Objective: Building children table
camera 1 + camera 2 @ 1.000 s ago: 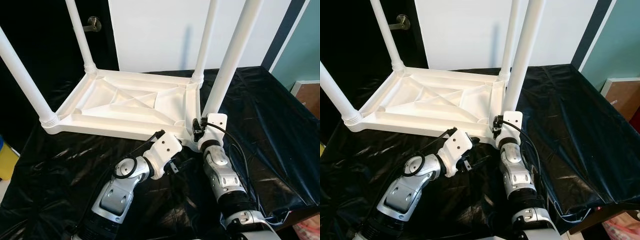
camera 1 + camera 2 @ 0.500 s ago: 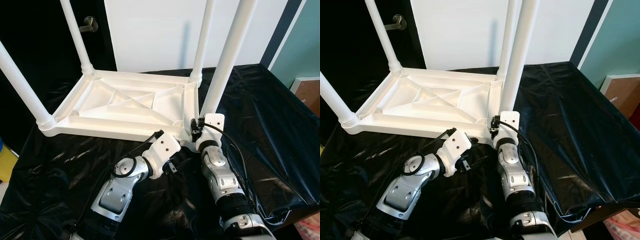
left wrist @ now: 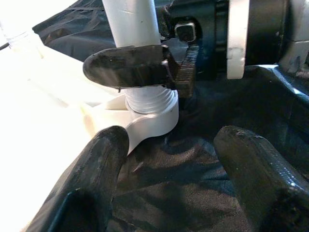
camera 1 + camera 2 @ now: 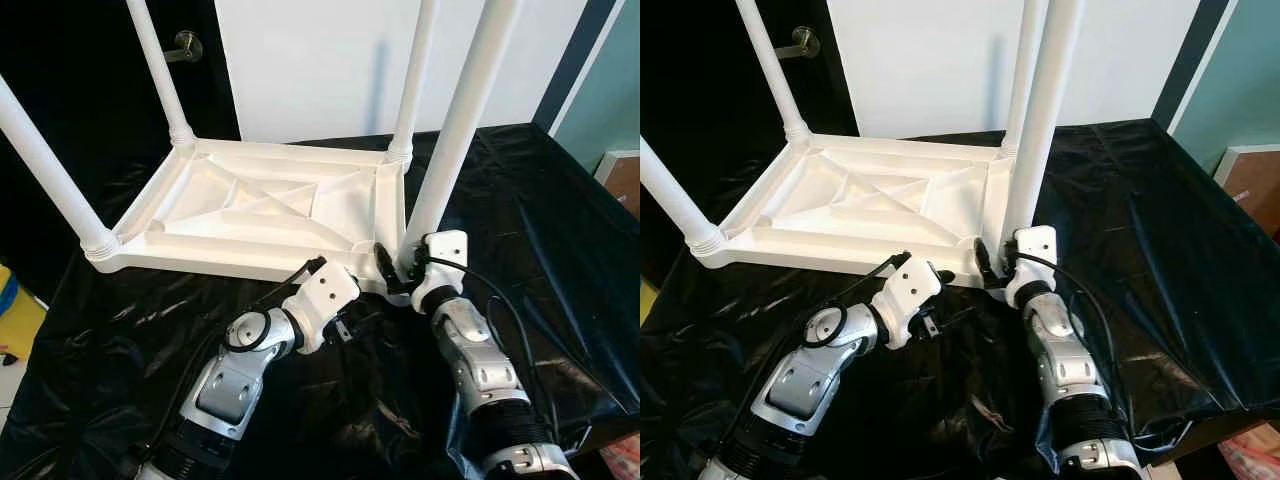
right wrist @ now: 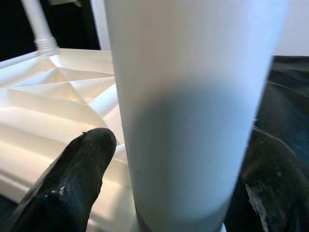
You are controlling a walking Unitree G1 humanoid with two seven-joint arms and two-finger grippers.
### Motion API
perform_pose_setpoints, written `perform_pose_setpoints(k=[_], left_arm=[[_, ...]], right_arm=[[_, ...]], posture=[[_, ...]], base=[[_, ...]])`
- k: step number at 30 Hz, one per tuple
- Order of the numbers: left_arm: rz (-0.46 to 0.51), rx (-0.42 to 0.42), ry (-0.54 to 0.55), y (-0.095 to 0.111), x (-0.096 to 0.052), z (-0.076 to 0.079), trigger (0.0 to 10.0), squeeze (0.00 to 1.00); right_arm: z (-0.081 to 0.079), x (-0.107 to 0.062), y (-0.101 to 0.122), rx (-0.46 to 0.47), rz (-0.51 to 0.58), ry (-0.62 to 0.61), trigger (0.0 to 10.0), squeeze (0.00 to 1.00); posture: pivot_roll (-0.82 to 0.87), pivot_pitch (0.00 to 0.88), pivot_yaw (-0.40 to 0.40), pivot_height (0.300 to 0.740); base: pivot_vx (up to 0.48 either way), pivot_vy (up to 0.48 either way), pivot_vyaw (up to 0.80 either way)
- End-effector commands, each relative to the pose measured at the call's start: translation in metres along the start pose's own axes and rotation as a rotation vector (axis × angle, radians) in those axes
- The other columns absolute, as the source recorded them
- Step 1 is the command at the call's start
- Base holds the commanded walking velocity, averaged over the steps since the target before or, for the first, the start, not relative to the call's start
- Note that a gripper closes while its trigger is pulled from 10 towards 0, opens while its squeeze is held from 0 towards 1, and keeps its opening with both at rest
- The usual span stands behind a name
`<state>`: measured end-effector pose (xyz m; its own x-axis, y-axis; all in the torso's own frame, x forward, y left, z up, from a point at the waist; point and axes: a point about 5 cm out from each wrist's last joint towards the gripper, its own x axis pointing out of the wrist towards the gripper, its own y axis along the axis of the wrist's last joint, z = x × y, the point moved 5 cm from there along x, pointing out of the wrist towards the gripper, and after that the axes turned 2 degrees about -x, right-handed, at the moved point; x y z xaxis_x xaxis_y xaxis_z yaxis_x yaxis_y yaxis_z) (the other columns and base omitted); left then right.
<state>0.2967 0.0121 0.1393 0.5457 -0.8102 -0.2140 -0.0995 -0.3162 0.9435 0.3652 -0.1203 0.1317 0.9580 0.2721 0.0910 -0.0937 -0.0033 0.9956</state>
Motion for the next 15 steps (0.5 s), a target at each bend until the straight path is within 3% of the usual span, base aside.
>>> perform_pose_setpoints(k=[1, 5, 6, 10, 15], left_arm=[[-0.003, 0.011, 0.048, -0.0019, 0.0017, -0.0046, 10.0, 0.0], [-0.003, 0.011, 0.046, -0.002, 0.0018, -0.0042, 10.0, 0.0], [-0.003, 0.012, 0.045, -0.0026, 0.002, -0.0041, 10.0, 0.0], [-0.004, 0.016, 0.042, -0.0039, 0.0026, -0.0045, 10.0, 0.0], [-0.003, 0.02, 0.039, -0.0035, 0.003, -0.0048, 10.0, 0.0]], right_arm=[[0.0037, -0.0054, 0.0007, -0.027, 0.01, 0.092, 10.0, 1.0], [0.0066, -0.0067, 0.0013, -0.04, 0.008, 0.137, 10.0, 1.0], [0.0086, -0.0067, 0.0024, -0.06, 0.008, 0.19, 10.0, 0.0], [0.0108, -0.0027, 0.0053, -0.108, 0.0, 0.303, 10.0, 0.0], [0.0106, 0.0031, 0.005, -0.13, -0.016, 0.355, 10.0, 0.0]], posture=[[-0.02, 0.0, 0.01, 0.74], [-0.02, 0.0, 0.01, 0.74], [-0.02, 0.0, 0.006, 0.74], [-0.02, 0.0, 0.008, 0.74], [-0.02, 0.0, 0.01, 0.74]], base=[[0.0, 0.0, 0.0], [0.0, 0.0, 0.0], [0.0, 0.0, 0.0], [0.0, 0.0, 0.0], [0.0, 0.0, 0.0]])
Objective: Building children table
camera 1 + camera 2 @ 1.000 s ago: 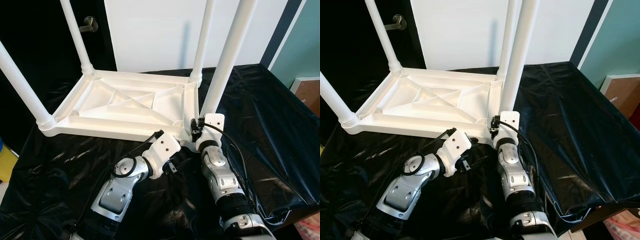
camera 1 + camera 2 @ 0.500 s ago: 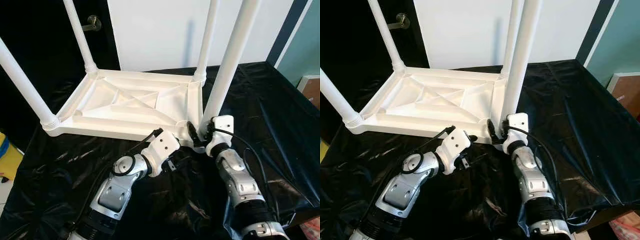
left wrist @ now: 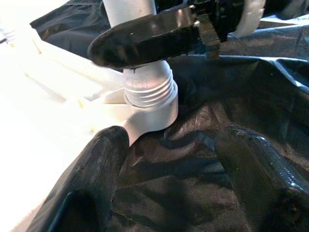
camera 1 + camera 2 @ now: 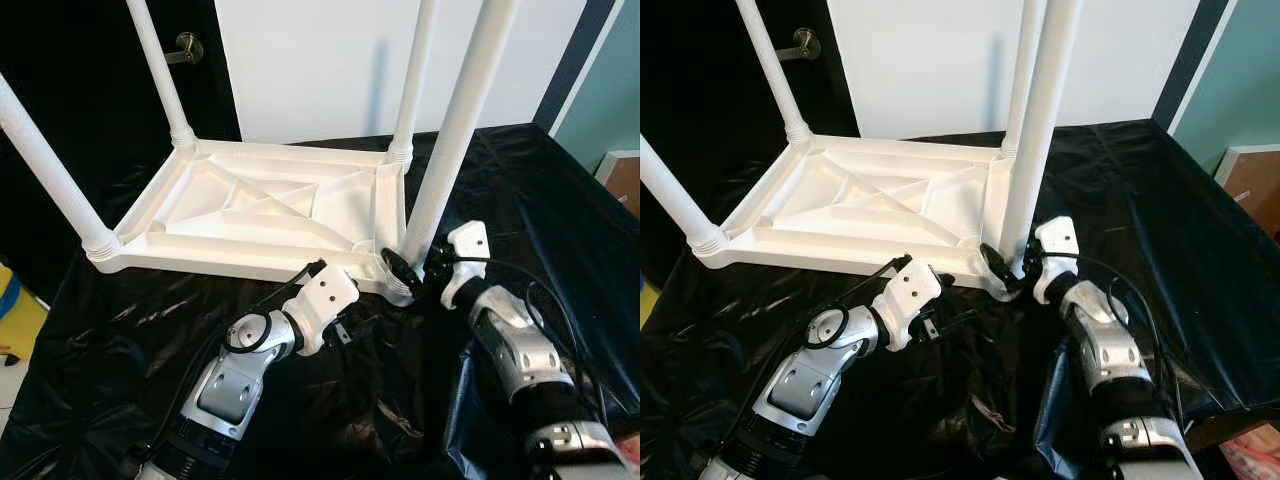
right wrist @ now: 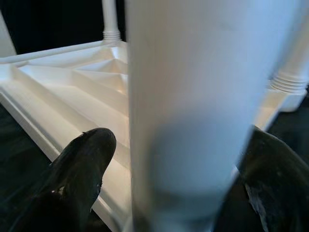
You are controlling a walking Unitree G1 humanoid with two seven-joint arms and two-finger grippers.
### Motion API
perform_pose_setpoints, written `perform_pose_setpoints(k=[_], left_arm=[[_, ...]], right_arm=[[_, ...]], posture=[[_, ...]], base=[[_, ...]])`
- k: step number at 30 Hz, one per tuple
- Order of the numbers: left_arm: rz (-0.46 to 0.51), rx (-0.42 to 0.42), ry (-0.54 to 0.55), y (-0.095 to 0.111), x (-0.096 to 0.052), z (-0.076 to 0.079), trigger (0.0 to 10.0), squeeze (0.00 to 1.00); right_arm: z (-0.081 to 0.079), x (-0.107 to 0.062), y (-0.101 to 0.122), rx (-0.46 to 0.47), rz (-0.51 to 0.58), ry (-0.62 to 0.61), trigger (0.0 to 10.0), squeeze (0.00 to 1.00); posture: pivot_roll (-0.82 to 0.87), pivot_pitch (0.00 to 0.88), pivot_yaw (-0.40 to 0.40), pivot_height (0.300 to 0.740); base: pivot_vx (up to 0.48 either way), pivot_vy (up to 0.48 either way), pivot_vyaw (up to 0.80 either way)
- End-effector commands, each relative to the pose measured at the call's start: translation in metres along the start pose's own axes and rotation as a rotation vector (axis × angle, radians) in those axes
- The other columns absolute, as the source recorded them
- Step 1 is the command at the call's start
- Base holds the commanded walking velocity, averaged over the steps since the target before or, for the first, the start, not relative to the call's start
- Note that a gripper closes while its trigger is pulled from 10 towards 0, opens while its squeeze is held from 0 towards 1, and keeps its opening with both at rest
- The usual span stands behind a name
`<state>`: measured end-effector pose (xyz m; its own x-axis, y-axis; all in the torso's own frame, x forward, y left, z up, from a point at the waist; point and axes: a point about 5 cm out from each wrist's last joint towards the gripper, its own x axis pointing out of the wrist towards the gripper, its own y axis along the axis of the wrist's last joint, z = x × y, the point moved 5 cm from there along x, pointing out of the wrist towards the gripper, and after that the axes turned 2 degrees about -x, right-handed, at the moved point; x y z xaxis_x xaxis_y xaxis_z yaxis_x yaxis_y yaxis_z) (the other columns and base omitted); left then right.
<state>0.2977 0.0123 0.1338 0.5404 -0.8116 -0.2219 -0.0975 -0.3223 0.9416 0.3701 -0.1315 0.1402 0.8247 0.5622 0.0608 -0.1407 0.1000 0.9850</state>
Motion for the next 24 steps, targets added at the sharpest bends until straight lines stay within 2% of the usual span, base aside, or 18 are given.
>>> perform_pose_setpoints(k=[1, 5, 8, 9, 10, 24], left_arm=[[0.004, 0.018, 0.046, 0.002, 0.001, -0.005, 10.0, 0.0], [0.006, 0.021, 0.046, 0.002, 0.001, -0.006, 10.0, 0.0], [0.007, 0.022, 0.047, 0.003, 0.001, -0.006, 10.0, 0.0], [0.008, 0.023, 0.048, 0.003, 0.001, -0.007, 10.0, 0.0], [0.008, 0.023, 0.05, 0.003, 0.001, -0.007, 10.0, 0.0], [0.009, 0.017, 0.074, 0.004, -0.001, -0.011, 10.0, 0.0]], right_arm=[[-0.002, 0.001, -0.003, -0.013, -0.016, 0.034, 10.0, 0.0], [-0.002, 0.01, -0.006, -0.011, -0.041, 0.102, 10.0, 0.0], [-0.008, 0.018, -0.011, -0.008, -0.06, 0.141, 10.0, 0.0], [-0.011, 0.02, -0.013, -0.009, -0.067, 0.154, 2.9, 0.0], [-0.012, 0.02, -0.015, -0.012, -0.075, 0.16, 0.0, 0.0], [-0.009, 0.013, -0.029, 0.012, -0.115, 0.155, 0.0, 0.0]], posture=[[-0.02, 0.0, 0.01, 0.74], [-0.02, 0.0, 0.01, 0.74], [-0.01, 0.0, 0.012, 0.74], [-0.01, 0.0, 0.012, 0.74], [0.0, 0.0, 0.006, 0.74], [0.01, 0.0, 0.002, 0.74]], base=[[0.0, 0.0, 0.0], [0.0, 0.0, 0.0], [0.0, 0.0, 0.0], [0.0, 0.0, 0.0], [0.0, 0.0, 0.0], [0.0, 0.0, 0.0]])
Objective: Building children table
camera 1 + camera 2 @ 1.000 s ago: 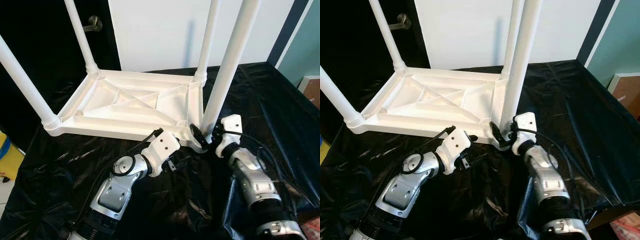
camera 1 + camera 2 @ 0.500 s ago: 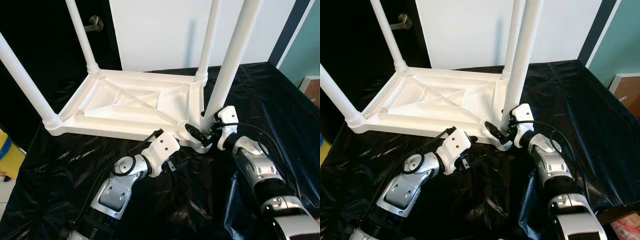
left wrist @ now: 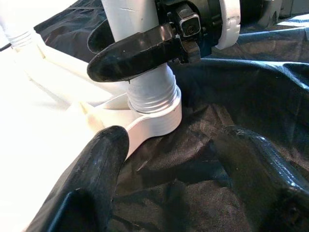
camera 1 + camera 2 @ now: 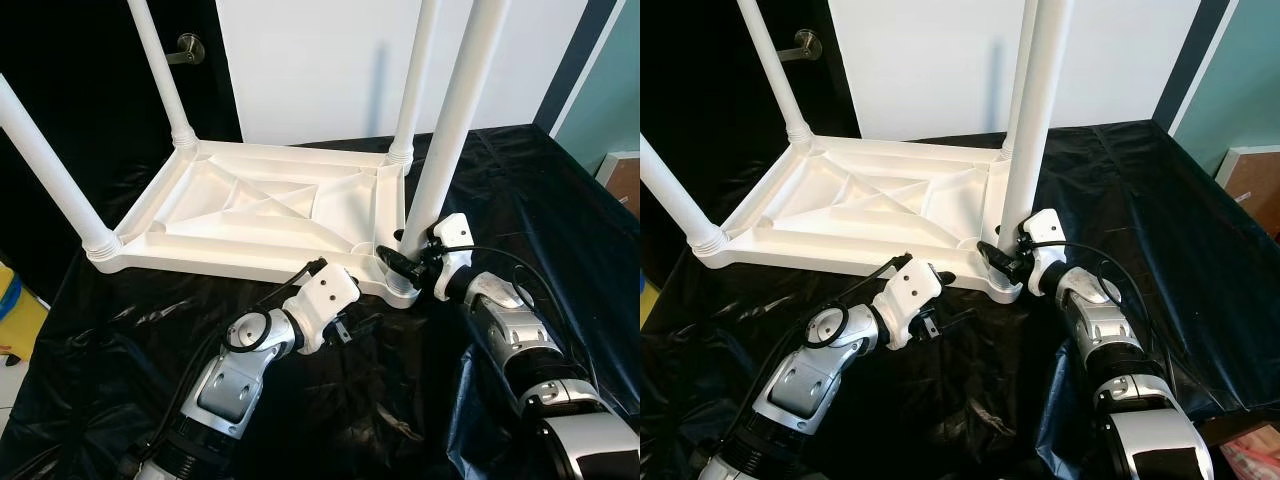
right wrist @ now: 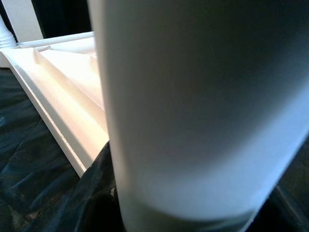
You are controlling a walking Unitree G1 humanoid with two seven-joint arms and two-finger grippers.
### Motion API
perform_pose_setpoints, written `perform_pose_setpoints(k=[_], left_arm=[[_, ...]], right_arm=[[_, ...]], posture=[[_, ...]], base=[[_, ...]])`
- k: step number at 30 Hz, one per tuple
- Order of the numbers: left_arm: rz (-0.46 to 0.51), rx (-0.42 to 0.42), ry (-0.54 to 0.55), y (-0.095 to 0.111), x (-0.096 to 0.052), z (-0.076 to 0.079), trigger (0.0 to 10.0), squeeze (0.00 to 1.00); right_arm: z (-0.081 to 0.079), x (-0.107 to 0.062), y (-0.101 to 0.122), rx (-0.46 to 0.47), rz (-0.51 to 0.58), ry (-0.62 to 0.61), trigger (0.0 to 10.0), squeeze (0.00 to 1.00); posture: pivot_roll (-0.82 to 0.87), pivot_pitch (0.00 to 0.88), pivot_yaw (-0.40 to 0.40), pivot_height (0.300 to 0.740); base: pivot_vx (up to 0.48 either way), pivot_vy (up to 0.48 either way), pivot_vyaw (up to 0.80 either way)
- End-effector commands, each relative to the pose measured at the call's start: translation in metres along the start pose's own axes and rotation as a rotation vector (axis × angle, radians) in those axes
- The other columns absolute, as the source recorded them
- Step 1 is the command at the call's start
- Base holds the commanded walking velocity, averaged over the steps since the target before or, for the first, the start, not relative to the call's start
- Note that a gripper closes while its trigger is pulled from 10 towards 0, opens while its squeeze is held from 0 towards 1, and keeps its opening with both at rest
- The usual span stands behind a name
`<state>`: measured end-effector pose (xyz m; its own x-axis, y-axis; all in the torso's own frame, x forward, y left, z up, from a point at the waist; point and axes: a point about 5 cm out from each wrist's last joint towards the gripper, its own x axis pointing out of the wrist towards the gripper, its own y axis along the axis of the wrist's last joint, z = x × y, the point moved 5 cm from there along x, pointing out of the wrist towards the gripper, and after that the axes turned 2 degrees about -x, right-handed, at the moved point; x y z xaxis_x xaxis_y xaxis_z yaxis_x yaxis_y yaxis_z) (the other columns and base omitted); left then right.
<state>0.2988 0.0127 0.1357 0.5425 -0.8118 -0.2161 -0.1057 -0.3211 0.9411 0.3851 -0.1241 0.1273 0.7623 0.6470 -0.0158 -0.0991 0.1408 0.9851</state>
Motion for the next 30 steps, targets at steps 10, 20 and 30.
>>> perform_pose_setpoints(k=[10, 20, 30], left_arm=[[0.011, 0.019, 0.075, 0.004, 0.002, -0.013, 10.0, 0.0], [0.017, 0.021, 0.075, 0.006, 0.004, -0.014, 10.0, 0.0], [0.027, 0.031, 0.072, 0.01, 0.007, -0.017, 10.0, 0.0]], right_arm=[[-0.006, 0.0, -0.025, 0.05, -0.087, -0.142, 10.0, 0.0], [0.002, -0.006, -0.037, 0.163, -0.14, -0.588, 10.0, 0.0], [-0.02, 0.003, -0.032, 0.239, -0.1, -0.681, 10.0, 0.0]], posture=[[-0.01, 0.0, 0.006, 0.74], [-0.01, 0.0, 0.007, 0.74], [-0.02, 0.0, 0.013, 0.74]], base=[[0.0, 0.0, 0.0], [0.0, 0.0, 0.0], [0.0, 0.0, 0.0]])
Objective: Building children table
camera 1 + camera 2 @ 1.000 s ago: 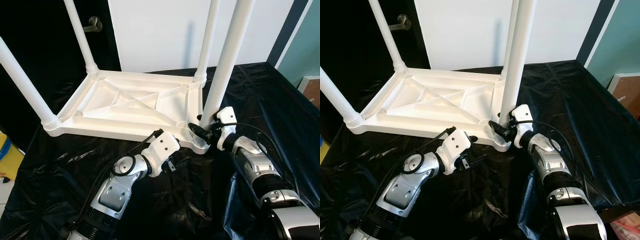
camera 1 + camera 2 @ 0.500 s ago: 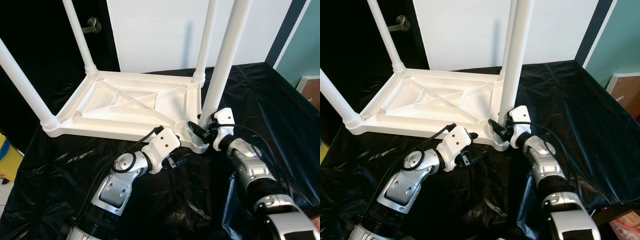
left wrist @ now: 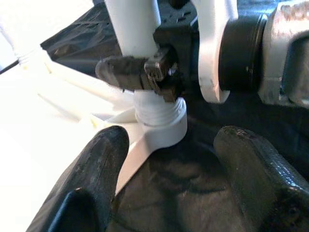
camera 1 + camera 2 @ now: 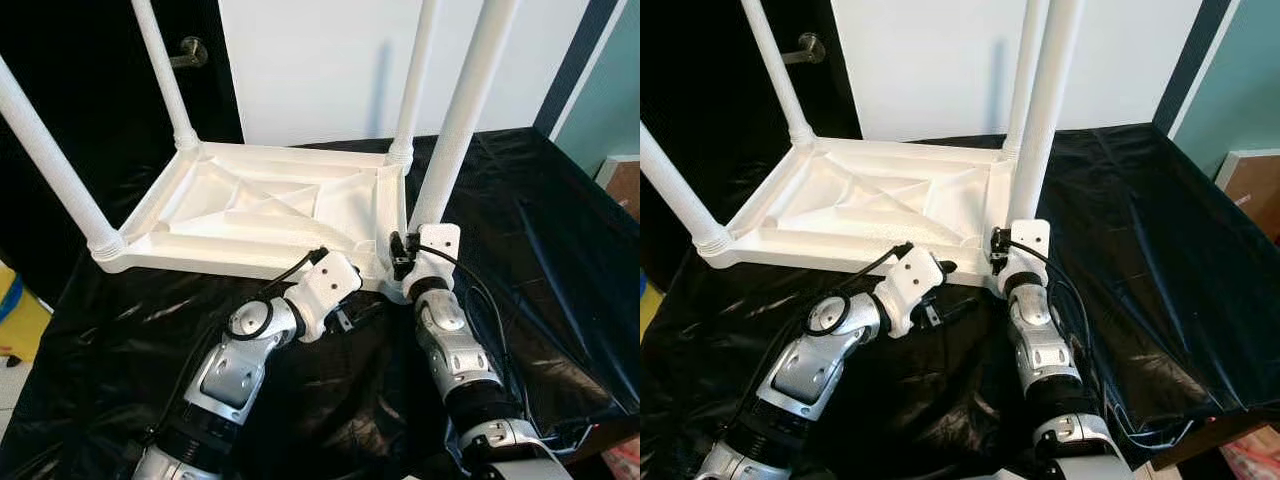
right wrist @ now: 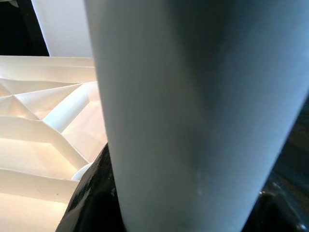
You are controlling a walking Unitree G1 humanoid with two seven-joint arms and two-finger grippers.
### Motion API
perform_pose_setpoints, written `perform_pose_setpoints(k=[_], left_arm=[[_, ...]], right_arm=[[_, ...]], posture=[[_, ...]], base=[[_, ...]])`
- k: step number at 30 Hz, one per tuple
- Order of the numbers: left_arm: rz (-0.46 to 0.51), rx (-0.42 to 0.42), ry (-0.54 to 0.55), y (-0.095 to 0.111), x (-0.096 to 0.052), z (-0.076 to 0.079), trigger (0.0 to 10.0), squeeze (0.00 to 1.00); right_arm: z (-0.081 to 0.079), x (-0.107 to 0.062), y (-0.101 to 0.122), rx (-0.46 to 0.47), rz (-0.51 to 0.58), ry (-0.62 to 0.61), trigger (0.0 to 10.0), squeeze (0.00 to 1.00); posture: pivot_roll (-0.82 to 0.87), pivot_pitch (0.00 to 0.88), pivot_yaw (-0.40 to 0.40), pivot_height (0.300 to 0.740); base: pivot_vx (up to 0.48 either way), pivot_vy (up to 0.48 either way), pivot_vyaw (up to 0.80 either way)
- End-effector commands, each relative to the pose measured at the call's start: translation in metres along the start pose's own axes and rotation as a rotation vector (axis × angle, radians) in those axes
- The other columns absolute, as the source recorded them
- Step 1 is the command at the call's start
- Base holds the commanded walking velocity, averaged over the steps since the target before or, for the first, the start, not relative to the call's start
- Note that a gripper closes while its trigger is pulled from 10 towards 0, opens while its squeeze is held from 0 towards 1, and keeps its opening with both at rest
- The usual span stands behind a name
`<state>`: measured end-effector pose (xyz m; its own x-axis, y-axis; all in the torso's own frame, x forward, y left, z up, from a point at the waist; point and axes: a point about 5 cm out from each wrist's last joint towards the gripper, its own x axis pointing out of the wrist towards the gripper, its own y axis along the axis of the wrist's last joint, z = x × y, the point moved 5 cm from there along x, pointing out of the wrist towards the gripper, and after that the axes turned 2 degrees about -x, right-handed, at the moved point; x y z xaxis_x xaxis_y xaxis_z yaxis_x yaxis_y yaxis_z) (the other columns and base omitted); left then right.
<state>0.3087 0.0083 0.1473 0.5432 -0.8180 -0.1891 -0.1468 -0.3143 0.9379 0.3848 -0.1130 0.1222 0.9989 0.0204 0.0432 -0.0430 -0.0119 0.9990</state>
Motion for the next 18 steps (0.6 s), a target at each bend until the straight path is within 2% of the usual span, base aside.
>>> perform_pose_setpoints(k=[1, 13, 14, 15, 18], left_arm=[[-0.001, 0.001, 0.065, -0.002, 0.001, -0.007, 10.0, 0.0], [-0.001, -0.003, 0.079, -0.003, 0.0, -0.008, 10.0, 0.0], [-0.001, -0.003, 0.081, -0.003, 0.0, -0.009, 10.0, 0.0], [0.001, -0.003, 0.082, -0.002, 0.0, -0.009, 10.0, 0.0], [0.003, -0.004, 0.083, -0.002, 0.0, -0.009, 10.0, 0.0]], right_arm=[[-0.001, -0.008, -0.028, 0.028, -0.111, 0.001, 10.0, 0.0], [-0.004, -0.009, -0.02, 0.003, -0.096, -0.003, 10.0, 0.0], [-0.005, -0.009, -0.018, 0.004, -0.09, 0.001, 10.0, 0.84], [-0.005, -0.01, -0.015, 0.006, -0.075, 0.017, 10.0, 1.0], [-0.004, -0.01, -0.011, 0.002, -0.054, 0.034, 10.0, 1.0]], posture=[[-0.02, 0.0, 0.013, 0.74], [-0.01, 0.0, 0.002, 0.74], [-0.01, 0.0, 0.002, 0.74], [-0.02, 0.0, -0.002, 0.74], [-0.02, 0.0, -0.002, 0.74]], base=[[0.0, 0.0, 0.0], [0.0, 0.0, 0.0], [0.0, 0.0, 0.0], [0.0, 0.0, 0.0], [0.0, 0.0, 0.0]])
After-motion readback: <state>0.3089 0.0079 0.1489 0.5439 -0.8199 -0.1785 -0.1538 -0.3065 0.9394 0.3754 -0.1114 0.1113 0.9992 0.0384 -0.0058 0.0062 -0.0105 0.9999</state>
